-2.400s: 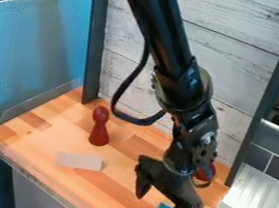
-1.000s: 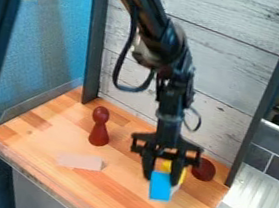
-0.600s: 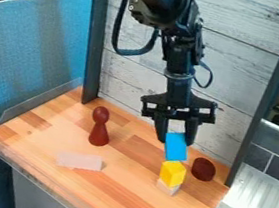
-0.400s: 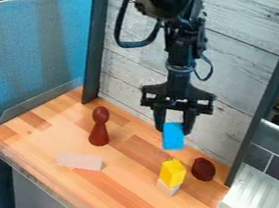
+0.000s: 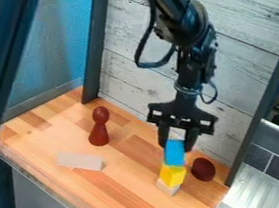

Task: Put the blue cube on top of the yellow cube

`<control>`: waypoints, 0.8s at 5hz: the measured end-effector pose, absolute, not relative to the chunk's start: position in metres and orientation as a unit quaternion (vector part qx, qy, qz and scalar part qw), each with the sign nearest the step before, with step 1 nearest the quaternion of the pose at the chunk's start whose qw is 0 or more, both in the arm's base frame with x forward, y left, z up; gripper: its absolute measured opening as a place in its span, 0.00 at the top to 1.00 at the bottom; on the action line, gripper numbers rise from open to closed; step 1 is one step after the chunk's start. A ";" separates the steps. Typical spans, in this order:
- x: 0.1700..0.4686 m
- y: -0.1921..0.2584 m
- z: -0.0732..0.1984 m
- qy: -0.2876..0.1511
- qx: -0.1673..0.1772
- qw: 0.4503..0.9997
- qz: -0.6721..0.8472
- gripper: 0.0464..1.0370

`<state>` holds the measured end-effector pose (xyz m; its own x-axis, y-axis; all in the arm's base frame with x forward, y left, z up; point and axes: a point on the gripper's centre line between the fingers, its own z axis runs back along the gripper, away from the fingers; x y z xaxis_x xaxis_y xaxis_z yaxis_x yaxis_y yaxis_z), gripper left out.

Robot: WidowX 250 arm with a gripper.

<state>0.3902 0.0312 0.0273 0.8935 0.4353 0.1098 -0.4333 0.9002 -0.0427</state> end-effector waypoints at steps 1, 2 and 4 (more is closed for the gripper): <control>0.392 0.032 0.015 -0.044 0.002 0.972 0.229 0.49; 0.396 0.032 0.017 -0.048 0.000 0.971 0.235 0.49; 0.400 0.030 0.013 -0.048 -0.006 0.970 0.239 0.12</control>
